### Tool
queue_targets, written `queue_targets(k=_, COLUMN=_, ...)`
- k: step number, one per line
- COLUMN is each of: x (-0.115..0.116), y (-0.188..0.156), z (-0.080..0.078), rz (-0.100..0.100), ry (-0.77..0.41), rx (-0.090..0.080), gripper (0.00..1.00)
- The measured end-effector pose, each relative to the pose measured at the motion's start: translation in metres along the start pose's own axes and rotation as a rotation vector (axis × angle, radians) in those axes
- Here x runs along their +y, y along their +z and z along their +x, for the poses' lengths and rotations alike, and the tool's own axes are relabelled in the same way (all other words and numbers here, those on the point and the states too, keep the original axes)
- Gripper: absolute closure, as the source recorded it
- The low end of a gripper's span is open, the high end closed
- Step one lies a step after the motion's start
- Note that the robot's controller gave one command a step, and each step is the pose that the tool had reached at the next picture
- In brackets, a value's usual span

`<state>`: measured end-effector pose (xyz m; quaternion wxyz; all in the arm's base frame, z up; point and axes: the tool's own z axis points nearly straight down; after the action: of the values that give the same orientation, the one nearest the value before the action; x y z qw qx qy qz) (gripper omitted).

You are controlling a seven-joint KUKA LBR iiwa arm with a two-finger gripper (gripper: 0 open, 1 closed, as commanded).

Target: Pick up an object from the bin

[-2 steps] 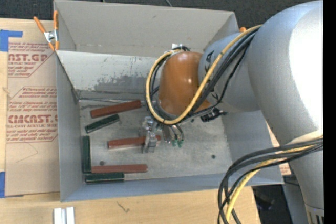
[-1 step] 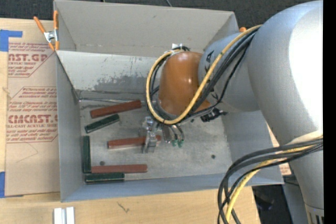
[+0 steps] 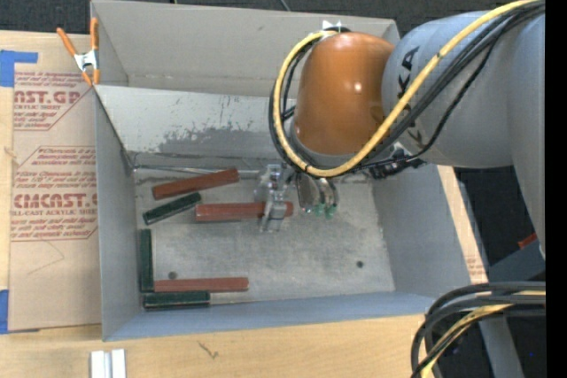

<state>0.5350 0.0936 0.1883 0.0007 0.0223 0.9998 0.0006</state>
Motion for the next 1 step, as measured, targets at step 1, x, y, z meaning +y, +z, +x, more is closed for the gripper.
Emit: queue_targets(k=1, x=0.0, y=0.0, z=0.0, rz=0.0, ry=0.0, rx=0.0, gripper=1.0)
